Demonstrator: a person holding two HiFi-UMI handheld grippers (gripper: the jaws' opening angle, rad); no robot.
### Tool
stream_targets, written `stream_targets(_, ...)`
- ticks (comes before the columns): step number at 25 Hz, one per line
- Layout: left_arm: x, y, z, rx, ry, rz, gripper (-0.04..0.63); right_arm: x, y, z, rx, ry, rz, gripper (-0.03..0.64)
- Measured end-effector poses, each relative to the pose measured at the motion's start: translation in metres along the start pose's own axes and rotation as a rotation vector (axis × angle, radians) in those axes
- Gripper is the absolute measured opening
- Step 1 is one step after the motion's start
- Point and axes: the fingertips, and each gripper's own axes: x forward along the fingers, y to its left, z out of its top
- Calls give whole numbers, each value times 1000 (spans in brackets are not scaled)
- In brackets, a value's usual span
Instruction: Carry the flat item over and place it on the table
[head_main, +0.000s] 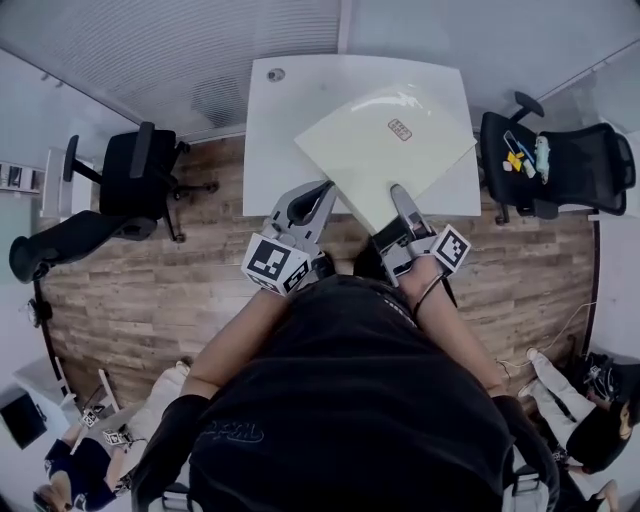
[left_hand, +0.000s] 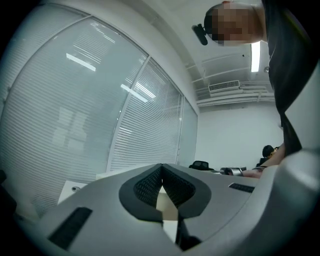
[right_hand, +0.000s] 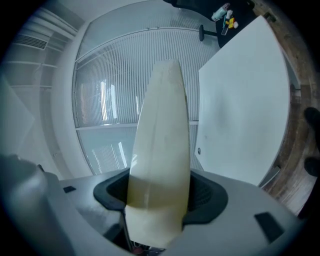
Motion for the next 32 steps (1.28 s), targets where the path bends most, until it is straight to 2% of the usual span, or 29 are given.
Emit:
stream_targets(10,24,27,16,16,-27,101,14,48,5,21,-3,109,6,298)
stream_targets(14,37,23,17,21,-37,125,14,53,5,30,-2,152,10,298)
stream_targets(22,113,15,24,29,-56,192,14,73,5,110,-8,231,6,298)
stream_targets(32,143,0,6,6,-53,286,14,75,-18,150,6,326,-40,298)
